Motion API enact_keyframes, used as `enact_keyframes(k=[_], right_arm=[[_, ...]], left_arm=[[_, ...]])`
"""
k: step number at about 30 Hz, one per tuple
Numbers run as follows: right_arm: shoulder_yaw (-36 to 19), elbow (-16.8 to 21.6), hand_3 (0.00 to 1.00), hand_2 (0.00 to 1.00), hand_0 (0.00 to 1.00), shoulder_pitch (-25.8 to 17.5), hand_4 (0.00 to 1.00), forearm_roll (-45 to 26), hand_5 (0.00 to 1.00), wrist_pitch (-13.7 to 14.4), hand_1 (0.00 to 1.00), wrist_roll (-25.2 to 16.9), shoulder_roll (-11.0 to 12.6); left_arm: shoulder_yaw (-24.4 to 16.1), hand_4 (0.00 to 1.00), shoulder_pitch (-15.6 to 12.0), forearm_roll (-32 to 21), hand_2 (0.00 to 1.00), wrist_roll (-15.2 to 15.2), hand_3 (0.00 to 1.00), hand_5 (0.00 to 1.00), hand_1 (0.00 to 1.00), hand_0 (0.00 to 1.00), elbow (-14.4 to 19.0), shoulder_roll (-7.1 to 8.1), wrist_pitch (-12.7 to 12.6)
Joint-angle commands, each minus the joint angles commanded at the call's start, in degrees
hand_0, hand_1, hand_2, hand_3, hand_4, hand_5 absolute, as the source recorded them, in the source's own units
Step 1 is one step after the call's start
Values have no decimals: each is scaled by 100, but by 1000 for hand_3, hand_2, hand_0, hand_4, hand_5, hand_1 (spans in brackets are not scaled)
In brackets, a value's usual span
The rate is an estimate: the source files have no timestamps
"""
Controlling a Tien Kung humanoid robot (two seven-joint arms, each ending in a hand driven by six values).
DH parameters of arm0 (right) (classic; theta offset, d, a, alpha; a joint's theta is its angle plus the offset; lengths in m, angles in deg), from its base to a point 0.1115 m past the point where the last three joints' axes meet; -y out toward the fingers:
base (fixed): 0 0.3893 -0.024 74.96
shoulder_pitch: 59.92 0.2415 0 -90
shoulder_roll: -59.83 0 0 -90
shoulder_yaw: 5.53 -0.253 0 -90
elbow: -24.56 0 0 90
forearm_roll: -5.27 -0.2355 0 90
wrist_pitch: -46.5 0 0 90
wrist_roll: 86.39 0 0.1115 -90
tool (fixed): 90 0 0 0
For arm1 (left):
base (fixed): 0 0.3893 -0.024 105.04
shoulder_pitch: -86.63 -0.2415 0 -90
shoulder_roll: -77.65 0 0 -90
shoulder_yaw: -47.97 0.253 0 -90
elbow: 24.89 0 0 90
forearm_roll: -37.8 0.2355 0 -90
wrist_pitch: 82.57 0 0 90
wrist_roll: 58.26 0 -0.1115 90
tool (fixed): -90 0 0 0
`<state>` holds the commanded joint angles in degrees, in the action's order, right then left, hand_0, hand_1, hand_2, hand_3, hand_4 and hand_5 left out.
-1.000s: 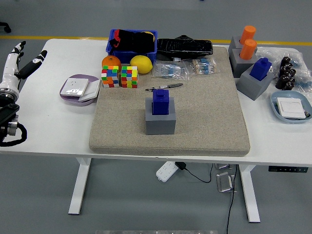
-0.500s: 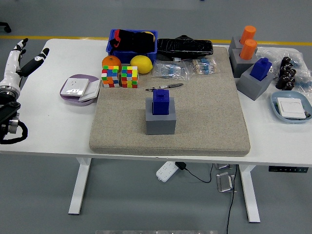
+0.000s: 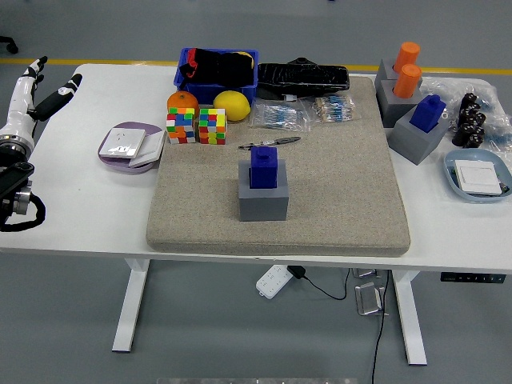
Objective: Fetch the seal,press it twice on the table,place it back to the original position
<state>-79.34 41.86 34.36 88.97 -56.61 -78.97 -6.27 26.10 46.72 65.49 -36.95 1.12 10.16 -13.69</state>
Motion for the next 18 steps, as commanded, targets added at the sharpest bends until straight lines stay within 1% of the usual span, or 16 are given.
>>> enact_keyframes(k=[4, 7, 10, 18], right_arm=[[55, 1, 679, 723, 818, 24, 775, -34, 577, 16, 727, -19, 11], [50, -20, 679, 723, 818, 23, 775, -65, 577, 176, 727, -114, 4], [53, -76, 672, 714, 808, 16, 775, -81, 579, 251, 717, -154, 9], [30, -151, 672, 714, 807, -3, 775, -48, 580, 224, 715, -118, 59]], left_arm=[[30, 788, -13, -1, 993, 2, 987, 549, 998, 998, 0, 11, -2], [71, 788, -28, -24, 993, -11, 987, 549, 998, 998, -27, -1, 6], [92, 787, -30, -8, 993, -12, 987, 548, 998, 998, -9, -4, 10], [135, 787, 1, 30, 992, -39, 981, 546, 998, 998, 35, -19, 41]])
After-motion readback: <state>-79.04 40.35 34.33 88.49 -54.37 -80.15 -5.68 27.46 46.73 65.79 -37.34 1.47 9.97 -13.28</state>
